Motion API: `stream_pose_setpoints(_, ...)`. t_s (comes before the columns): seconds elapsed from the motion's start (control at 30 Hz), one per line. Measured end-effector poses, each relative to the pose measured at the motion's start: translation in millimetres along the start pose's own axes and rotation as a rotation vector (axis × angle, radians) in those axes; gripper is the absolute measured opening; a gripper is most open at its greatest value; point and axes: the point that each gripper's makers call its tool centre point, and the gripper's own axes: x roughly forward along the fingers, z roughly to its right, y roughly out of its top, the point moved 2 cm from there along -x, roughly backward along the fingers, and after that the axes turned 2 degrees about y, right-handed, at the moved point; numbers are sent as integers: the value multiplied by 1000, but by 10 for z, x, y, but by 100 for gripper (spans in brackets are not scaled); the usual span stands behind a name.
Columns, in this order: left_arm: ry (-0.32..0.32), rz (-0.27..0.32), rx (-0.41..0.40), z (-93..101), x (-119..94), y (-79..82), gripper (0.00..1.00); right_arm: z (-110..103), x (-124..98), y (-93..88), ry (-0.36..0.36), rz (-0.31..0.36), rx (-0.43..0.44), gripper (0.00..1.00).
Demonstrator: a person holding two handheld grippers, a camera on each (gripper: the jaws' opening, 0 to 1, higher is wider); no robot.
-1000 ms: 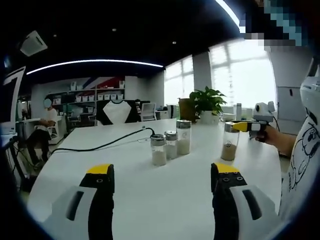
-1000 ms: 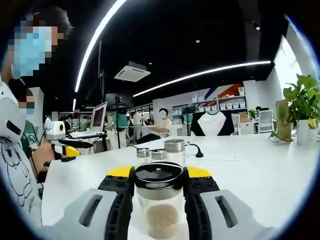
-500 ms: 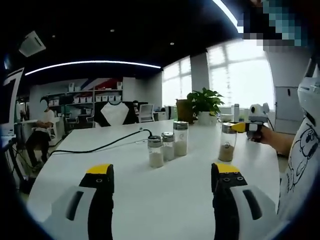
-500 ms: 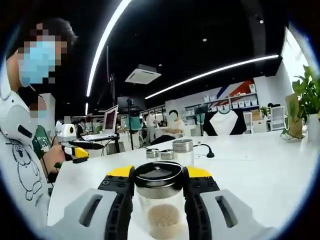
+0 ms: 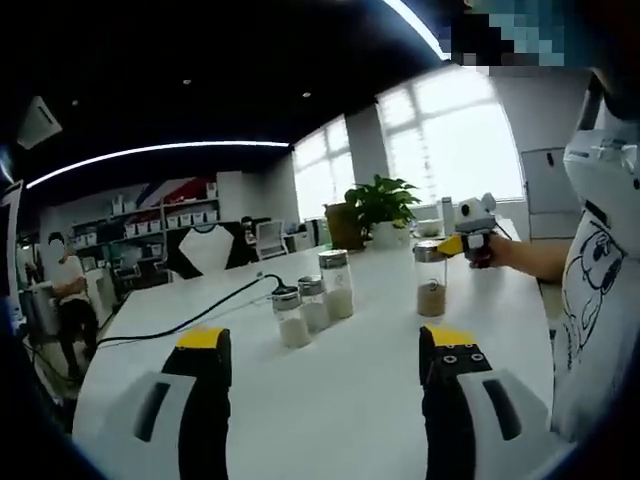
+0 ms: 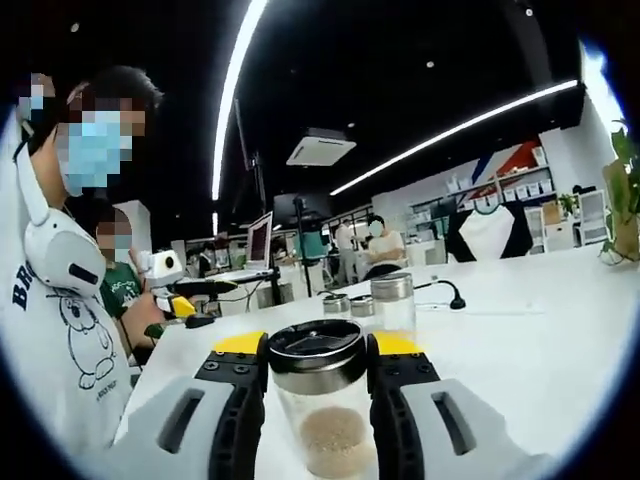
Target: Rotate the seasoning bottle until the label or dispensing opening points toward the visible target arrow and the bottle remains upright within the marked orientation range
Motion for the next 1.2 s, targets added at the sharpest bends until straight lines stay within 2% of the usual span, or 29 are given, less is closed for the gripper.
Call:
stream_pose_setpoints(0.27, -48, 5, 22, 73, 16, 13, 81, -30, 17, -12, 67, 3, -1, 38)
stream_pose_setpoints(0.4, -56, 12, 14, 76, 29, 24, 81, -38, 27, -3, 67, -7, -3, 39)
stream_pose_setpoints(0.43, -56, 13, 14, 72, 31, 28, 81, -26, 27, -7, 46, -25, 4, 42)
stream_pose_setpoints(0.47, -55, 13, 14, 70, 32, 29, 81, 33, 27, 54, -6, -9, -26, 49)
stream_pose_setpoints(0.5, -55, 12, 13, 66, 33, 29, 81, 33, 29, 91, -12, 11, -17, 61)
stream_pose_setpoints(0.53, -55, 11, 11, 65, 33, 29, 81, 1, 32, 250, -18, 98, 46, 69)
stream_pose_setpoints(0.57, -54, 10, 10, 63, 29, 28, 81, -21, 27, 313, -16, 132, 69, 71)
stream_pose_setpoints(0.6, -53, 10, 10, 62, 24, 26, 80, -36, 12, 342, -23, 140, 71, 68)
stream_pose_setpoints(0.7, -43, 3, 4, 54, 7, -3, 80, -64, 21, 287, -76, 92, 42, 53)
stream_pose_setpoints(0.73, -39, -4, -3, 51, 5, -22, 80, -72, 26, 271, -93, 80, 31, 51)
stream_pose_setpoints(0.8, -34, -8, -11, 47, 8, -37, 80, -89, 52, 243, -144, 66, 46, 51)
stream_pose_setpoints(0.9, -30, 2, -21, 38, 14, -19, 80, -57, 68, 211, -248, 30, -69, 53)
stream_pose_setpoints(1.07, -31, 8, -33, 16, 31, -1, 80, 27, 90, 91, -365, -40, -84, 54)
stream_pose_setpoints(1.13, -23, -5, -40, 1, 34, -25, 80, 44, 107, 87, -380, -24, -80, 55)
stream_pose_setpoints(1.2, -17, -10, -36, -4, 31, -38, 80, 30, 117, 112, -370, 21, -27, 54)
